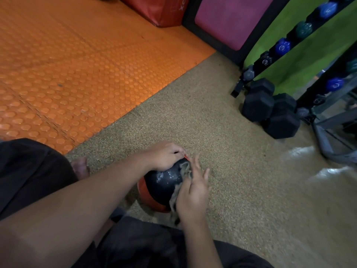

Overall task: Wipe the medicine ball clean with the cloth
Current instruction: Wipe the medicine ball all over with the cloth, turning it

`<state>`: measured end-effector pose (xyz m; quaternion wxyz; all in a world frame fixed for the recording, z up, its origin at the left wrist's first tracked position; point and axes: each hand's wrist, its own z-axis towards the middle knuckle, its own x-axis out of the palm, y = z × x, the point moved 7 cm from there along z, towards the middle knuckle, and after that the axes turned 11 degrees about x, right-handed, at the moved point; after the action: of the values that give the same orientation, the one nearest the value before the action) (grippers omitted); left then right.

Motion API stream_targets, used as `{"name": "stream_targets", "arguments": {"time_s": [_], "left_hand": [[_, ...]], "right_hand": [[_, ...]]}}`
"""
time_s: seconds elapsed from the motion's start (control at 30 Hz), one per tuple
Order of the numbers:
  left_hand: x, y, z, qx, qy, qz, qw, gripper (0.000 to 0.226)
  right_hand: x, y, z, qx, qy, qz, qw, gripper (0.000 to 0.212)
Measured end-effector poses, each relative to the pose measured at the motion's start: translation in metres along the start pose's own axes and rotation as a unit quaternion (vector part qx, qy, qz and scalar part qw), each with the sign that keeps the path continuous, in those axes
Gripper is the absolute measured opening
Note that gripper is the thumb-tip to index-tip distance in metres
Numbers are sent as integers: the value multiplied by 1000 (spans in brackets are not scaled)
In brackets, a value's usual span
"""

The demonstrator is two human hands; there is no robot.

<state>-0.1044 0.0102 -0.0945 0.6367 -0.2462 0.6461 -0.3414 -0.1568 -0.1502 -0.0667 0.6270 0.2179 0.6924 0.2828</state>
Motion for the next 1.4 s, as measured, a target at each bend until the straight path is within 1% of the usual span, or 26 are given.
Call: {"name": "stream_targets", "arguments": {"time_s": [0.07,0.13,0.17,0.23,0.27,0.33,0.37,0.4,0.47,0.5,0.57,0.63,0.7,0.73,0.77,0.8,0.83,0.87,0.93,1.03,1.07,1.13,1.2,1.27,1.33,1.4], "left_hand": [[1,2,-1,-1,-8,7,1000,31],[1,3,-2,-2,-12,10,1000,31],[1,4,-2,-6,-14,7,1000,31],[-1,8,-2,-19,-21,-8,1000,32],[-3,8,-3,-23,-25,-17,999,33],[-6,9,-2,-29,-33,-28,999,34],[-7,8,-2,-34,-35,-29,998,35],[-7,8,-1,-39,-37,-29,998,35],[-6,9,-2,-47,-42,-26,998,37],[-5,10,-3,-50,-44,-28,997,37],[-5,15,-4,-57,-55,-39,996,38],[-6,16,-5,-57,-62,-41,996,38],[-5,13,-5,-51,-66,-24,996,37],[-6,11,-5,-52,-71,-8,996,35],[-7,9,-6,-56,-79,8,995,32],[-8,9,-7,-56,-86,17,995,28],[-8,9,-7,-48,-88,18,995,24],[-7,10,-7,-37,-85,11,996,23],[-5,12,-7,-32,-72,-20,997,28],[-10,15,-5,-49,-71,-55,995,34],[-9,12,-4,-46,-67,-50,995,34],[-7,4,-3,-36,-50,-21,998,34],[-3,-4,-3,-24,-44,18,999,35],[-1,-3,-3,-37,-56,32,997,38],[-5,5,-4,-66,-77,18,995,35],[-11,12,-7,-74,-84,-8,994,33]], "right_hand": [[-9,-1,31,73,-13,34,997,50],[-6,0,39,115,-20,15,993,50],[-3,5,31,95,-32,-19,995,51],[4,20,-3,-15,-58,-83,995,55],[9,24,-24,-59,-48,-89,993,56],[18,16,-57,-102,0,-73,992,61],[19,8,-64,-108,19,-52,993,62],[14,-1,-62,-96,16,-8,995,61],[-10,-19,-44,-32,-48,109,992,55],[-24,-30,-34,8,-90,141,986,48],[-53,-36,-11,46,-155,141,977,36],[-70,-17,7,18,-177,130,975,37],[-62,16,16,-69,-140,152,976,36],[-47,30,17,-115,-105,138,978,35],[-26,39,15,-138,-62,93,984,38],[-4,39,10,-135,-27,31,990,43],[10,32,4,-119,-17,-23,993,50],[16,26,-3,-105,-18,-48,993,53],[17,20,-22,-100,-9,-42,994,51],[10,18,-49,-157,26,-66,985,57],[8,16,-47,-158,35,-84,983,58],[7,7,-25,-107,36,-94,989,59],[4,-3,8,-2,40,-21,999,66],[2,-5,32,54,31,52,997,64],[5,4,31,37,22,38,998,63],[10,22,4,-63,-4,-71,996,64]]}}
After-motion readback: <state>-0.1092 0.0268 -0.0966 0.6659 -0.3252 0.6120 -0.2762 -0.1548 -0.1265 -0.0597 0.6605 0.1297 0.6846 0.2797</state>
